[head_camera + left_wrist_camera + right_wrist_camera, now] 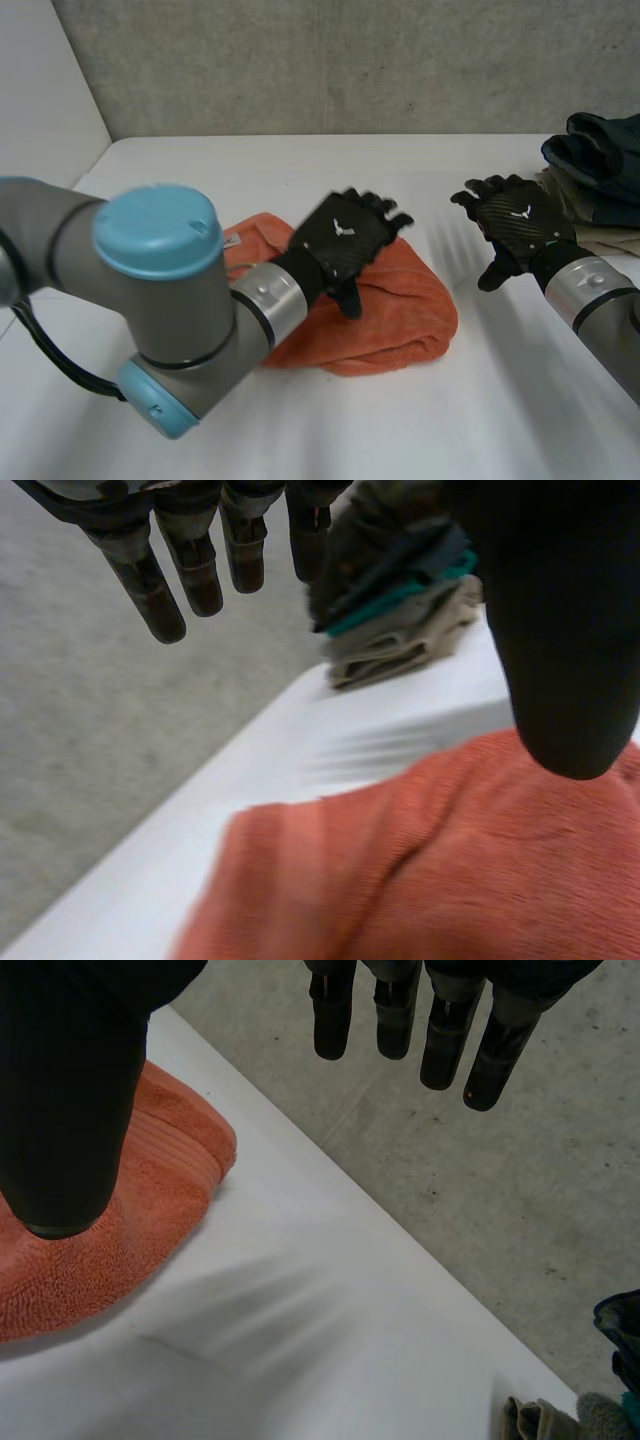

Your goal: Fold the laundry.

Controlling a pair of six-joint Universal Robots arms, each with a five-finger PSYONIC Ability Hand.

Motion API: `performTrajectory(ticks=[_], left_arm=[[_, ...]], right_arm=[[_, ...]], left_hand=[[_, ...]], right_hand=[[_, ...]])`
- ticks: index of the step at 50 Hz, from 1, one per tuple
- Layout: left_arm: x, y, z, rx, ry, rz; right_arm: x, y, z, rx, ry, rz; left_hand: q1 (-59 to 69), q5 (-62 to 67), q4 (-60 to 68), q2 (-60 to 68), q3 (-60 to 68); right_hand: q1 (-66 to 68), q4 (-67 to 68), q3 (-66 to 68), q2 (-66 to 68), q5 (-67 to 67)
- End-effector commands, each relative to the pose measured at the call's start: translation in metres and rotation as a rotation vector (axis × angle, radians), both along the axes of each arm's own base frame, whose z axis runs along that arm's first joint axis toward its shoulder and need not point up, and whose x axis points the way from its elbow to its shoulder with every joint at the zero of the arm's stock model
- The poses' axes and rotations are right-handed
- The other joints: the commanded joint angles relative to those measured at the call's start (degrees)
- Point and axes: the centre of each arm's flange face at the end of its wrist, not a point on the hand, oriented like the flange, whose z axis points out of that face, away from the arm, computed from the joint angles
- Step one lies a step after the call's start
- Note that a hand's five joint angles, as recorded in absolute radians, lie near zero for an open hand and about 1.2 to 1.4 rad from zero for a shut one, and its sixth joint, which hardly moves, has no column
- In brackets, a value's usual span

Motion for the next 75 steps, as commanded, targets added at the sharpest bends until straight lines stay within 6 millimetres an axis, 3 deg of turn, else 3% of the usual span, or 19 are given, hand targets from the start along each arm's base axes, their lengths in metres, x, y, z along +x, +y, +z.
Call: performTrajectory(ticks=[1,5,10,13,17,24,27,32,35,38,41,47,50,55,58,63,66,71,75], left_arm=[[0.030,-0.011,0.045,-0.082,0.051,0.157],[0.055,-0.023,0.042,-0.073,0.028,0.268],[0.079,-0.032,0.011,-0.046,-0.100,0.378],[0.091,-0.039,-0.002,-0.063,-0.183,0.431],[0.108,-0.067,-0.022,-0.081,-0.273,0.533],[0.110,-0.099,-0.039,-0.076,-0.294,0.557],[0.108,-0.117,-0.051,-0.065,-0.294,0.552],[0.107,-0.143,-0.060,-0.069,-0.275,0.537],[0.099,-0.147,-0.064,-0.073,-0.256,0.475],[0.087,-0.149,-0.060,-0.089,-0.212,0.388],[0.074,-0.150,-0.051,-0.115,-0.170,0.321],[0.042,-0.141,-0.061,-0.119,-0.153,0.219],[0.035,-0.139,-0.067,-0.110,-0.156,0.192],[0.019,-0.136,-0.081,-0.086,-0.170,0.150],[0.014,-0.135,-0.086,-0.074,-0.178,0.140],[0.012,-0.146,-0.091,-0.086,-0.181,0.177],[0.014,-0.151,-0.088,-0.105,-0.187,0.217],[0.017,-0.154,-0.078,-0.140,-0.201,0.264],[0.021,-0.152,-0.048,-0.194,-0.183,0.289]], right_arm=[[0.002,0.007,0.009,0.054,0.016,0.032],[0.005,0.018,0.018,0.134,0.049,0.093],[0.009,0.033,0.022,0.187,0.161,0.180],[0.011,0.028,0.024,0.146,0.214,0.191],[0.018,0.009,0.021,0.122,0.242,0.194],[0.063,-0.015,0.016,0.104,0.191,0.243],[0.083,-0.031,0.005,0.119,0.145,0.262],[0.120,-0.041,-0.015,0.108,0.111,0.312],[0.125,-0.047,-0.027,0.112,0.120,0.288],[0.124,-0.047,-0.028,0.108,0.144,0.236],[0.118,-0.036,-0.014,0.107,0.150,0.212],[0.097,-0.011,0.009,0.127,0.149,0.192],[0.083,-0.008,0.011,0.144,0.157,0.160],[0.052,-0.003,-0.007,0.245,0.179,0.097],[0.046,0.004,-0.015,0.283,0.185,0.091],[0.034,0.017,-0.025,0.338,0.196,0.073],[0.032,0.022,-0.033,0.356,0.200,0.073],[0.029,0.031,-0.040,0.365,0.200,0.074],[0.030,0.045,-0.039,0.348,0.190,0.096]], left_hand=[[0.70,-1.07,0.05,-0.02,-0.44],[2.89,1.12,2.24,2.17,1.75],[7.43,5.66,6.78,6.71,6.29],[7.43,5.66,6.78,6.71,6.29],[6.93,5.16,6.28,6.21,5.79],[6.26,4.49,5.60,5.54,5.12],[6.26,4.48,5.60,5.53,5.12],[6.09,4.32,5.43,5.37,4.95],[6.09,4.32,5.43,5.37,4.95],[6.42,4.65,5.77,5.70,5.28],[6.93,5.16,6.28,6.21,5.79],[7.10,5.32,6.44,6.37,5.96],[7.94,6.16,7.28,7.21,6.80],[14.47,12.70,13.81,13.75,13.33],[20.86,19.09,20.21,20.14,19.72],[55.29,53.52,54.63,54.57,54.15],[69.10,67.32,68.44,68.37,67.96],[69.15,67.37,68.49,68.42,68.01],[69.15,67.37,68.49,68.42,68.01]], right_hand=[[-1.65,-3.50,-2.08,-2.68,-3.27],[-1.65,-3.50,-2.08,-2.68,-3.27],[-1.65,-3.50,-2.08,-2.68,-3.27],[-1.65,-3.50,-2.08,-2.68,-3.27],[3.65,1.80,3.21,2.61,2.02],[0.46,-1.39,0.03,-0.57,-1.16],[-0.71,-2.56,-1.15,-1.75,-2.34],[-1.65,-3.50,-2.08,-2.68,-3.27],[-1.65,-3.50,-2.08,-2.68,-3.27],[-1.65,-3.50,-2.08,-2.68,-3.27],[-1.65,-3.50,-2.08,-2.68,-3.27],[-1.65,-3.50,-2.08,-2.68,-3.27],[-1.65,-3.50,-2.08,-2.68,-3.27],[-1.65,-3.50,-2.08,-2.68,-3.27],[-1.65,-3.50,-2.08,-2.68,-3.27],[-1.65,-3.50,-2.08,-2.68,-3.27],[-1.65,-3.50,-2.08,-2.68,-3.27],[-1.65,-3.50,-2.08,-2.68,-3.27],[-1.65,-3.50,-2.08,-2.68,-3.27]])
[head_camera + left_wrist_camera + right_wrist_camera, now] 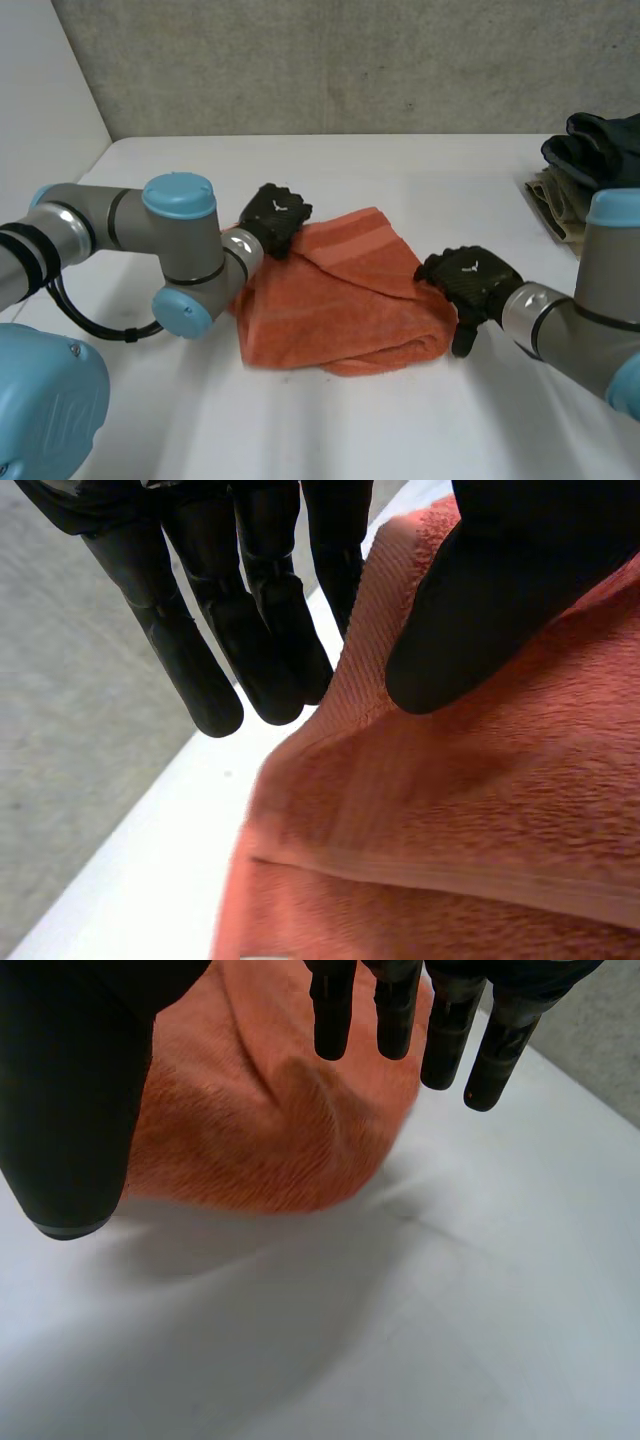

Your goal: Fold the laundry.

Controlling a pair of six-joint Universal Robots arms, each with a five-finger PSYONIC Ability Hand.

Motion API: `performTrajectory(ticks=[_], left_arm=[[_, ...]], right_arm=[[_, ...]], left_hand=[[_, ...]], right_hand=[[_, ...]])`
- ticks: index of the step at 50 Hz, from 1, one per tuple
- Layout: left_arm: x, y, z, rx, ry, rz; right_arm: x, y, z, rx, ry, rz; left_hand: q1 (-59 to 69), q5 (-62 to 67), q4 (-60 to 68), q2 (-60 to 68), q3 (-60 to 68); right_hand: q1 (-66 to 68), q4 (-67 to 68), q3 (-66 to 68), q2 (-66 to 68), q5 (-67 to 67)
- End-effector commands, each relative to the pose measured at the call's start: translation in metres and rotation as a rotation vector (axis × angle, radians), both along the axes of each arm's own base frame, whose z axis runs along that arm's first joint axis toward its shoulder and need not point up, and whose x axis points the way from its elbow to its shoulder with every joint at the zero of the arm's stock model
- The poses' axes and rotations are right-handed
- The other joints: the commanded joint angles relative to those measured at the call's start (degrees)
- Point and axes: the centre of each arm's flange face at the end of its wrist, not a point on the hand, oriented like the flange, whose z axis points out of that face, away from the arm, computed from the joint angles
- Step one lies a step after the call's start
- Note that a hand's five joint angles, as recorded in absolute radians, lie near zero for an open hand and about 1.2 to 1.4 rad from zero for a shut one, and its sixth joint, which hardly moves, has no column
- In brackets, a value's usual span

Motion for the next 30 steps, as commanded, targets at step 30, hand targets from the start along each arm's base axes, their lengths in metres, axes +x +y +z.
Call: performTrajectory(ticks=[30], left_arm=[[0.040,0.039,0.202,-0.324,0.278,0.124]], right_arm=[[0.002,-0.053,0.106,-0.626,-0.047,-0.143]], left_hand=[[14.33,14.04,11.60,11.68,11.99]], right_hand=[[68.35,66.51,68.04,67.32,66.73]])
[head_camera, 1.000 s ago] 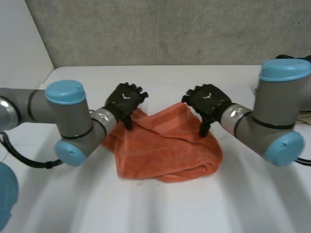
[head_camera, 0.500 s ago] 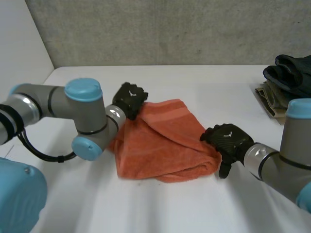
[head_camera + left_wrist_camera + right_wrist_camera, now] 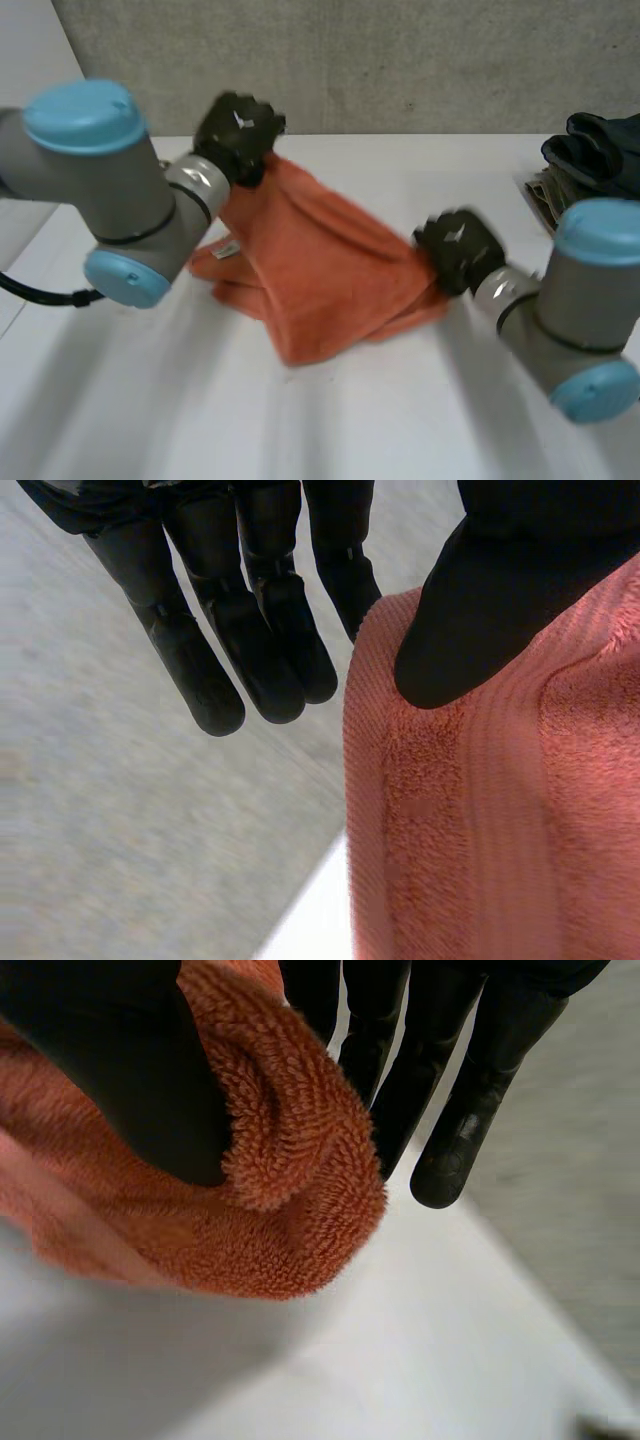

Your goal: Fold the laundry.

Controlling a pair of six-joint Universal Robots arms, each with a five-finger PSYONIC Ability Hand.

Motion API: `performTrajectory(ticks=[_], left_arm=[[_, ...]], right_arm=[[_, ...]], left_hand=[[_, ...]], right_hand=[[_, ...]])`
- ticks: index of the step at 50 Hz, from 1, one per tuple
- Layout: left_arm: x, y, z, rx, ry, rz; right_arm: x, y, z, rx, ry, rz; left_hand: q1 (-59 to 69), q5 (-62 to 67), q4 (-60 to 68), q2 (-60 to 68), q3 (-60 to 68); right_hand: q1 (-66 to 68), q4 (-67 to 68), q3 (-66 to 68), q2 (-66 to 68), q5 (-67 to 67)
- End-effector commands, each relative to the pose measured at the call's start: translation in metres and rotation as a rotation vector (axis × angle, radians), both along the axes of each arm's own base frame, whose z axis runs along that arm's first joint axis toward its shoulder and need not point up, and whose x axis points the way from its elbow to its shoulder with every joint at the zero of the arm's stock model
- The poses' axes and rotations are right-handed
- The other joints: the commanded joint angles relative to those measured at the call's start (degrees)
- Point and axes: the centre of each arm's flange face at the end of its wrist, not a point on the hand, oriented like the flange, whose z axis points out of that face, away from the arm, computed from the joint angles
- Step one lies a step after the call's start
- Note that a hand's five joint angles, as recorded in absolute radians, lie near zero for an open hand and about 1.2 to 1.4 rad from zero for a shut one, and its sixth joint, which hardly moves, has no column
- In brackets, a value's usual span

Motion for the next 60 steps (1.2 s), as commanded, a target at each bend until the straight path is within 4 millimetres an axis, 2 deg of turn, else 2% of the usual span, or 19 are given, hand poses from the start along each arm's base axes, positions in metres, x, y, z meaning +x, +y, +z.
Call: performTrajectory(ticks=[1,2,5,6,10,16,21,25,28,29,30,31,32,35,40,45,48,52,60], left_arm=[[0.016,0.012,0.077,-0.143,0.176,0.035],[0.020,0.016,0.093,-0.174,0.223,0.050],[0.027,0.023,0.109,-0.195,0.271,0.072],[0.031,0.028,0.116,-0.198,0.294,0.085],[0.041,0.044,0.121,-0.187,0.306,0.099],[0.058,0.066,0.109,-0.145,0.281,0.117],[0.069,0.079,0.089,-0.089,0.249,0.135],[0.079,0.083,0.080,-0.064,0.238,0.164],[0.087,0.081,0.079,-0.061,0.244,0.200],[0.088,0.080,0.079,-0.059,0.245,0.206],[0.090,0.079,0.079,-0.057,0.249,0.218],[0.090,0.078,0.080,-0.056,0.251,0.221],[0.091,0.078,0.080,-0.054,0.253,0.223],[0.092,0.078,0.082,-0.052,0.254,0.228],[0.092,0.078,0.087,-0.057,0.258,0.229],[0.094,0.082,0.091,-0.065,0.265,0.226],[0.095,0.084,0.090,-0.064,0.264,0.226],[0.095,0.086,0.088,-0.059,0.261,0.225],[0.095,0.086,0.092,-0.070,0.266,0.224]], right_arm=[[-0.027,-0.043,0.095,-0.314,-0.026,-0.117],[-0.027,-0.048,0.112,-0.369,-0.032,-0.123],[-0.021,-0.046,0.131,-0.426,-0.053,-0.105],[-0.012,-0.039,0.145,-0.465,-0.076,-0.068],[0.013,-0.014,0.171,-0.537,-0.136,0.081],[0.034,-0.001,0.173,-0.536,-0.216,0.225],[0.055,-0.020,0.140,-0.454,-0.258,0.275],[0.081,-0.031,0.102,-0.366,-0.301,0.344],[0.090,-0.051,0.063,-0.278,-0.288,0.322],[0.090,-0.055,0.053,-0.254,-0.281,0.300],[0.089,-0.063,0.043,-0.225,-0.271,0.239],[0.086,-0.066,0.044,-0.221,-0.268,0.200],[0.083,-0.068,0.047,-0.221,-0.267,0.158],[0.073,-0.062,0.070,-0.226,-0.280,0.034],[0.050,-0.044,0.092,-0.145,-0.320,0.021],[0.003,-0.040,0.111,-0.011,-0.357,0.021],[-0.010,-0.040,0.097,0.102,-0.325,0.007],[-0.017,-0.039,0.049,0.327,-0.234,-0.025],[-0.020,-0.037,-0.005,0.433,-0.141,-0.019]], left_hand=[[14.33,14.04,11.35,11.53,11.79],[14.33,14.04,11.35,11.53,11.79],[14.33,14.04,11.35,11.53,11.79],[14.33,14.04,11.35,11.53,11.79],[14.33,14.04,11.35,11.53,11.79],[14.33,14.04,11.35,11.53,11.79],[14.33,14.04,11.35,11.53,11.79],[14.33,14.04,11.35,11.53,11.79],[14.33,14.04,11.35,11.53,11.79],[14.33,14.04,11.35,11.53,11.79],[14.33,14.04,11.35,11.53,11.79],[14.33,14.04,11.35,11.53,11.79],[14.33,14.04,11.35,11.53,11.79],[14.33,14.04,11.35,11.53,11.79],[14.33,14.04,11.35,11.53,11.79],[14.33,14.04,11.35,11.53,11.79],[14.33,14.04,11.35,11.53,11.79],[14.33,14.04,11.35,11.53,11.79],[14.33,14.04,11.35,11.53,11.79]], right_hand=[[27.59,12.12,13.17,12.78,15.54],[27.59,12.12,13.17,12.78,15.54],[27.59,12.12,13.17,12.78,15.54],[27.59,12.12,13.17,12.78,15.54],[27.59,12.12,13.17,12.78,15.54],[27.59,12.12,13.17,12.78,15.54],[27.59,12.12,13.17,12.78,15.54],[27.59,12.12,13.17,12.78,15.54],[27.59,12.12,13.17,12.78,15.54],[27.48,12.01,13.07,12.67,15.44],[-14.48,-29.95,-28.90,-29.30,-26.53],[-34.89,-50.36,-49.30,-49.70,-46.93],[-42.41,-57.88,-56.83,-57.22,-54.46],[-42.41,-57.88,-56.83,-57.22,-54.46],[-42.41,-57.88,-56.83,-57.22,-54.46],[-42.41,-57.88,-56.83,-57.22,-54.46],[-42.41,-57.88,-56.83,-57.22,-54.46],[-42.41,-57.88,-56.83,-57.22,-54.46],[-40.48,-55.95,-54.90,-55.30,-52.53]])
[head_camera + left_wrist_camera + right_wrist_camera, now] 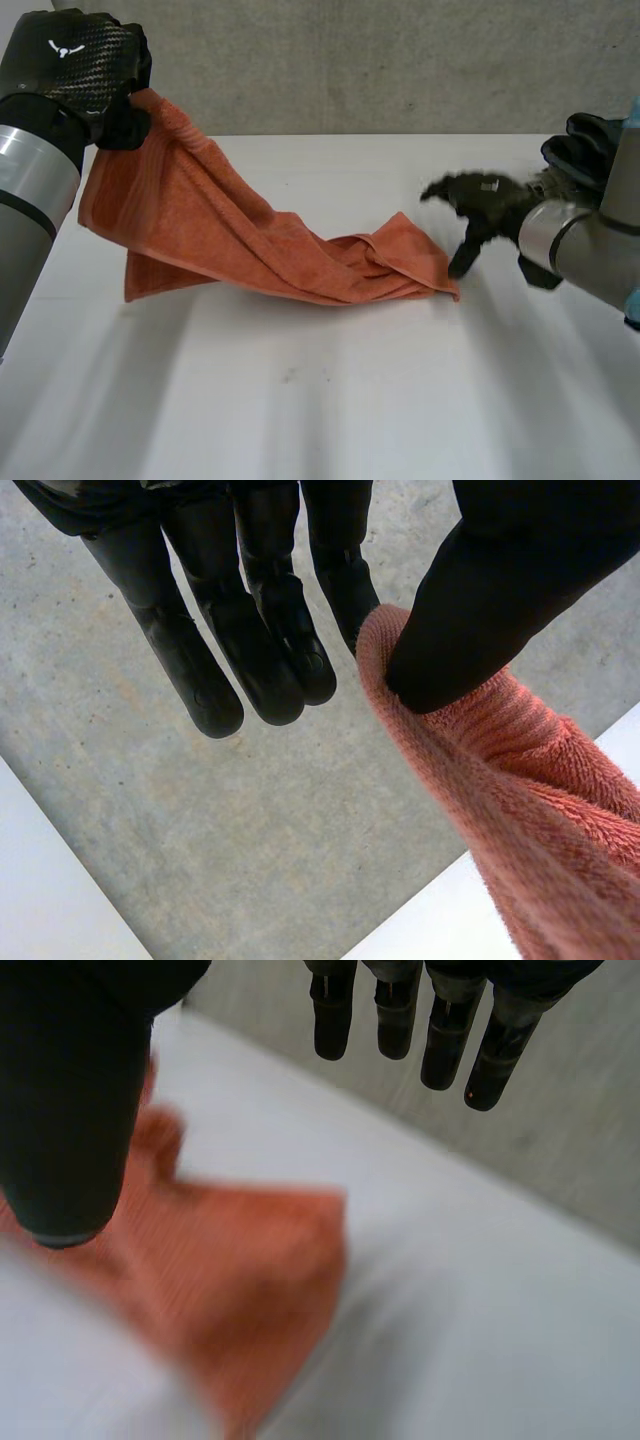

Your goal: Fold the laundry.

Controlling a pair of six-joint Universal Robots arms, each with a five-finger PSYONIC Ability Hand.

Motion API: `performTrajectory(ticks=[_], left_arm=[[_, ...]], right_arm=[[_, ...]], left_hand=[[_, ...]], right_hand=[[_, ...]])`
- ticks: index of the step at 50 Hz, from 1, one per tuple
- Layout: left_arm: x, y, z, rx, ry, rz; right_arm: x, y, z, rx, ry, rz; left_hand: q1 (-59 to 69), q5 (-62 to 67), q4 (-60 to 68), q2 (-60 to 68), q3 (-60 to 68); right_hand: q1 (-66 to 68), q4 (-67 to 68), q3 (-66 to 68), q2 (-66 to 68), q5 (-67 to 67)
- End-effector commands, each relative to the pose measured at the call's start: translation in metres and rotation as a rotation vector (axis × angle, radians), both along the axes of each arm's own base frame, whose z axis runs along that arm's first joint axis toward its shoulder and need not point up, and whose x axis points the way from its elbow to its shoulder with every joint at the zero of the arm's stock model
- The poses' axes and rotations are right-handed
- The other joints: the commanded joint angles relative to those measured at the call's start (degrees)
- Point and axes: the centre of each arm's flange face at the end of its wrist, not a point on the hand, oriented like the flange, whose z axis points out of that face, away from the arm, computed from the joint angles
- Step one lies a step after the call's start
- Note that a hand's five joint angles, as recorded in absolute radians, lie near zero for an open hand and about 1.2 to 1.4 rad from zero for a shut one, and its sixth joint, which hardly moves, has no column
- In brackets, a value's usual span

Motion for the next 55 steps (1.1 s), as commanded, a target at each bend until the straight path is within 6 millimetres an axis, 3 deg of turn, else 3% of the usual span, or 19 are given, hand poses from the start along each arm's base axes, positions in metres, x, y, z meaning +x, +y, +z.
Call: performTrajectory(ticks=[1,10,13,16,17,21,22,25,26,32,36,39,43,44,45,46,47,52,55], left_arm=[[0.000,0.000,0.004,-0.011,0.003,0.000],[0.000,0.000,0.003,-0.008,0.004,0.001],[0.000,0.000,0.001,-0.002,0.001,0.001],[0.001,0.001,0.000,0.000,0.000,0.003],[0.001,0.001,-0.001,0.003,-0.003,0.003],[0.001,0.001,-0.004,0.017,-0.012,0.004],[0.002,0.001,-0.007,0.028,-0.019,0.006],[0.006,0.000,-0.013,0.051,-0.034,0.017],[0.008,0.000,-0.019,0.081,-0.047,0.022],[0.012,0.017,-0.061,0.265,-0.132,0.008],[0.015,0.040,-0.103,0.436,-0.213,-0.017],[0.014,0.056,-0.121,0.503,-0.276,-0.051],[0.001,0.086,-0.155,0.609,-0.512,-0.171],[-0.001,0.089,-0.157,0.612,-0.544,-0.186],[-0.003,0.091,-0.158,0.611,-0.569,-0.197],[-0.005,0.089,-0.154,0.589,-0.590,-0.195],[-0.006,0.086,-0.150,0.571,-0.592,-0.192],[-0.018,0.058,-0.110,0.409,-0.498,-0.159],[-0.022,0.027,-0.078,0.269,-0.378,-0.095]], right_arm=[[0.002,0.001,-0.051,0.083,0.068,0.033],[0.012,-0.024,-0.084,-0.034,0.040,0.033],[0.015,-0.036,-0.089,-0.082,0.029,0.029],[0.017,-0.044,-0.090,-0.106,0.021,0.025],[0.018,-0.045,-0.088,-0.115,0.020,0.024],[0.017,-0.047,-0.055,-0.195,0.008,0.023],[0.016,-0.047,-0.031,-0.243,-0.008,0.019],[0.013,-0.042,0.000,-0.307,-0.025,0.015],[0.011,-0.036,0.018,-0.339,-0.033,0.018],[0.005,-0.017,0.078,-0.455,-0.051,0.022],[0.003,-0.007,0.107,-0.532,-0.068,0.017],[0.004,0.000,0.122,-0.570,-0.079,0.015],[0.002,0.005,0.137,-0.608,-0.095,0.013],[0.003,0.006,0.138,-0.610,-0.096,0.012],[0.003,0.008,0.140,-0.611,-0.099,0.015],[0.003,0.009,0.140,-0.612,-0.098,0.017],[0.004,0.009,0.139,-0.609,-0.098,0.020],[0.005,0.012,0.133,-0.592,-0.090,0.038],[0.006,0.020,0.137,-0.590,-0.099,0.043]], left_hand=[[14.33,14.04,11.32,11.41,11.64],[14.33,14.04,11.32,11.41,11.64],[14.33,14.04,11.32,11.41,11.64],[14.33,14.04,11.32,11.41,11.64],[14.33,14.04,11.32,11.41,11.64],[14.33,14.04,11.32,11.41,11.64],[14.33,14.04,11.32,11.41,11.64],[14.33,14.04,11.32,11.41,11.64],[14.33,14.04,11.32,11.41,11.64],[14.33,14.04,11.32,11.41,11.64],[14.33,14.04,11.32,11.41,11.64],[14.33,14.04,11.32,11.41,11.64],[14.33,14.04,11.32,11.41,11.64],[6.03,5.73,3.02,3.10,3.33],[-7.54,-7.84,-10.55,-10.47,-10.24],[-37.32,-37.62,-40.33,-40.25,-40.02],[-46.11,-46.41,-49.12,-49.04,-48.81],[-51.57,-51.86,-54.58,-54.49,-54.26],[-52.59,-52.89,-55.60,-55.52,-55.29]], right_hand=[[0.53,-1.18,0.14,-0.41,-1.64],[18.85,17.14,18.46,17.91,16.67],[33.61,31.91,33.22,32.67,31.44],[68.34,66.64,67.95,67.40,66.17],[68.43,66.72,68.04,67.49,66.25],[68.43,66.72,68.04,67.49,66.26],[68.43,66.72,68.04,67.49,66.26],[68.43,66.72,68.04,67.49,66.26],[68.43,66.72,68.04,67.49,66.26],[68.43,66.72,68.04,67.49,66.26],[68.43,66.72,68.04,67.49,66.26],[68.43,66.72,68.04,67.49,66.26],[68.43,66.72,68.04,67.49,66.26],[68.43,66.72,68.04,67.49,66.26],[68.43,66.72,68.04,67.49,66.26],[68.43,66.72,68.04,67.49,66.26],[68.43,66.72,68.04,67.49,66.26],[68.43,66.72,68.04,67.49,66.26],[68.43,66.72,68.04,67.49,66.26]])
